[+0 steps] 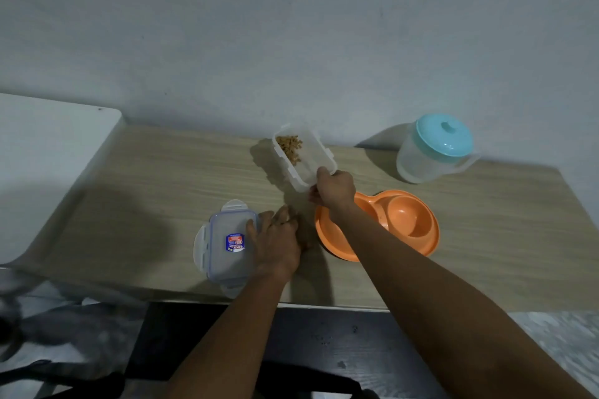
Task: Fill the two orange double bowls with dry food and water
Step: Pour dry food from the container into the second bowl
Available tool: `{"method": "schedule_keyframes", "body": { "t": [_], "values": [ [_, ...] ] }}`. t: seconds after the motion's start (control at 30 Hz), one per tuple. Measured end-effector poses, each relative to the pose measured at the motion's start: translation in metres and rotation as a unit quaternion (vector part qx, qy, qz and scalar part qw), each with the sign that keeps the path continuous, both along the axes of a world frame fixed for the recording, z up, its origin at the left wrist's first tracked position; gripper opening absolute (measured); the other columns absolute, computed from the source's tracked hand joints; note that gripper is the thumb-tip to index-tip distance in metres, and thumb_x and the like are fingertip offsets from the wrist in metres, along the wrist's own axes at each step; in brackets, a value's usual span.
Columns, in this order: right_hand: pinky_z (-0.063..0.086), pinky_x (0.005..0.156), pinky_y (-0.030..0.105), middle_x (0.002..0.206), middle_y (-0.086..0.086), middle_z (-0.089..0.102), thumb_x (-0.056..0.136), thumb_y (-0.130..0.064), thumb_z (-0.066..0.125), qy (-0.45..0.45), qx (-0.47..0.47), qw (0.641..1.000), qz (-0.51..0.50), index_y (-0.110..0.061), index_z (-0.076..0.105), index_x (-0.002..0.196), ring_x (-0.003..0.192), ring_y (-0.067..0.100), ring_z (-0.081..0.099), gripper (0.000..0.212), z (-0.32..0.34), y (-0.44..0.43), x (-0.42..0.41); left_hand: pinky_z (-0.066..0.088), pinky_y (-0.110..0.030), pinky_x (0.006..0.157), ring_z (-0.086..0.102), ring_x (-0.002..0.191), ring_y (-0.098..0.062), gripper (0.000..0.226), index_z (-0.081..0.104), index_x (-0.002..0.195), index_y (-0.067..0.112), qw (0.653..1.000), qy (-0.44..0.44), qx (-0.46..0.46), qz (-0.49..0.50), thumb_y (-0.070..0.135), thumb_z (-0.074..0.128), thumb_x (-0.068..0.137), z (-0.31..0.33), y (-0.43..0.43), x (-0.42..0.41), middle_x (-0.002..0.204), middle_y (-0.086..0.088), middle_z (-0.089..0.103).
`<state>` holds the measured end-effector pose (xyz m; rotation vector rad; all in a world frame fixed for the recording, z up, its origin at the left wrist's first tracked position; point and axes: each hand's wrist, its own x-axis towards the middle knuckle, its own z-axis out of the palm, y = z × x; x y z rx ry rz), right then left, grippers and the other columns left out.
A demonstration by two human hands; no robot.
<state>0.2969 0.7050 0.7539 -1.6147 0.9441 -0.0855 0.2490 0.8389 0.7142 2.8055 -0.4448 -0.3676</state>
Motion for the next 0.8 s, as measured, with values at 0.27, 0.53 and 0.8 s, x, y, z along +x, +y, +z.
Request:
{"method": "schedule_keyframes", "body": {
  "t": [0.27,0.53,0.8],
  "values": [
    [0.065,0.066,0.047,0.104,0.017,0.071,0.099,-0.027,0.048,-0.016,0.023,0.997,-0.065,-0.015,0.061,0.093,0.085,0.036,0.074,0.019,0.028,-0.053,-0.067,0.022,-0.055,0.109,0.024,0.146,-0.023,0.046,0.05,0.139,0.034,0.998,0.009,-0.019,0.061,0.043,0.044,0.094,-0.006,-0.012,-0.008,0.159,0.011,0.032],
    [0.062,0.061,0.041,0.123,0.024,0.064,0.098,-0.021,0.052,-0.093,0.113,0.981,-0.125,-0.013,0.065,0.115,0.102,0.044,0.069,0.023,0.026,-0.101,-0.139,0.047,-0.042,0.089,0.061,0.097,-0.027,0.062,0.072,0.098,0.021,0.98,0.039,-0.14,0.136,0.07,0.04,0.08,0.017,-0.052,-0.022,0.099,-0.003,0.07],
    [0.065,0.068,0.05,0.131,0.013,0.06,0.087,-0.018,0.069,-0.1,0.059,0.983,-0.14,-0.02,0.055,0.142,0.107,0.037,0.066,0.056,0.031,-0.12,-0.176,0.059,-0.039,0.08,0.071,0.084,-0.03,0.021,0.077,0.086,0.018,0.886,0.195,-0.339,0.25,0.035,0.076,0.072,0.018,-0.066,-0.014,0.087,-0.006,0.076]
  ]
}}
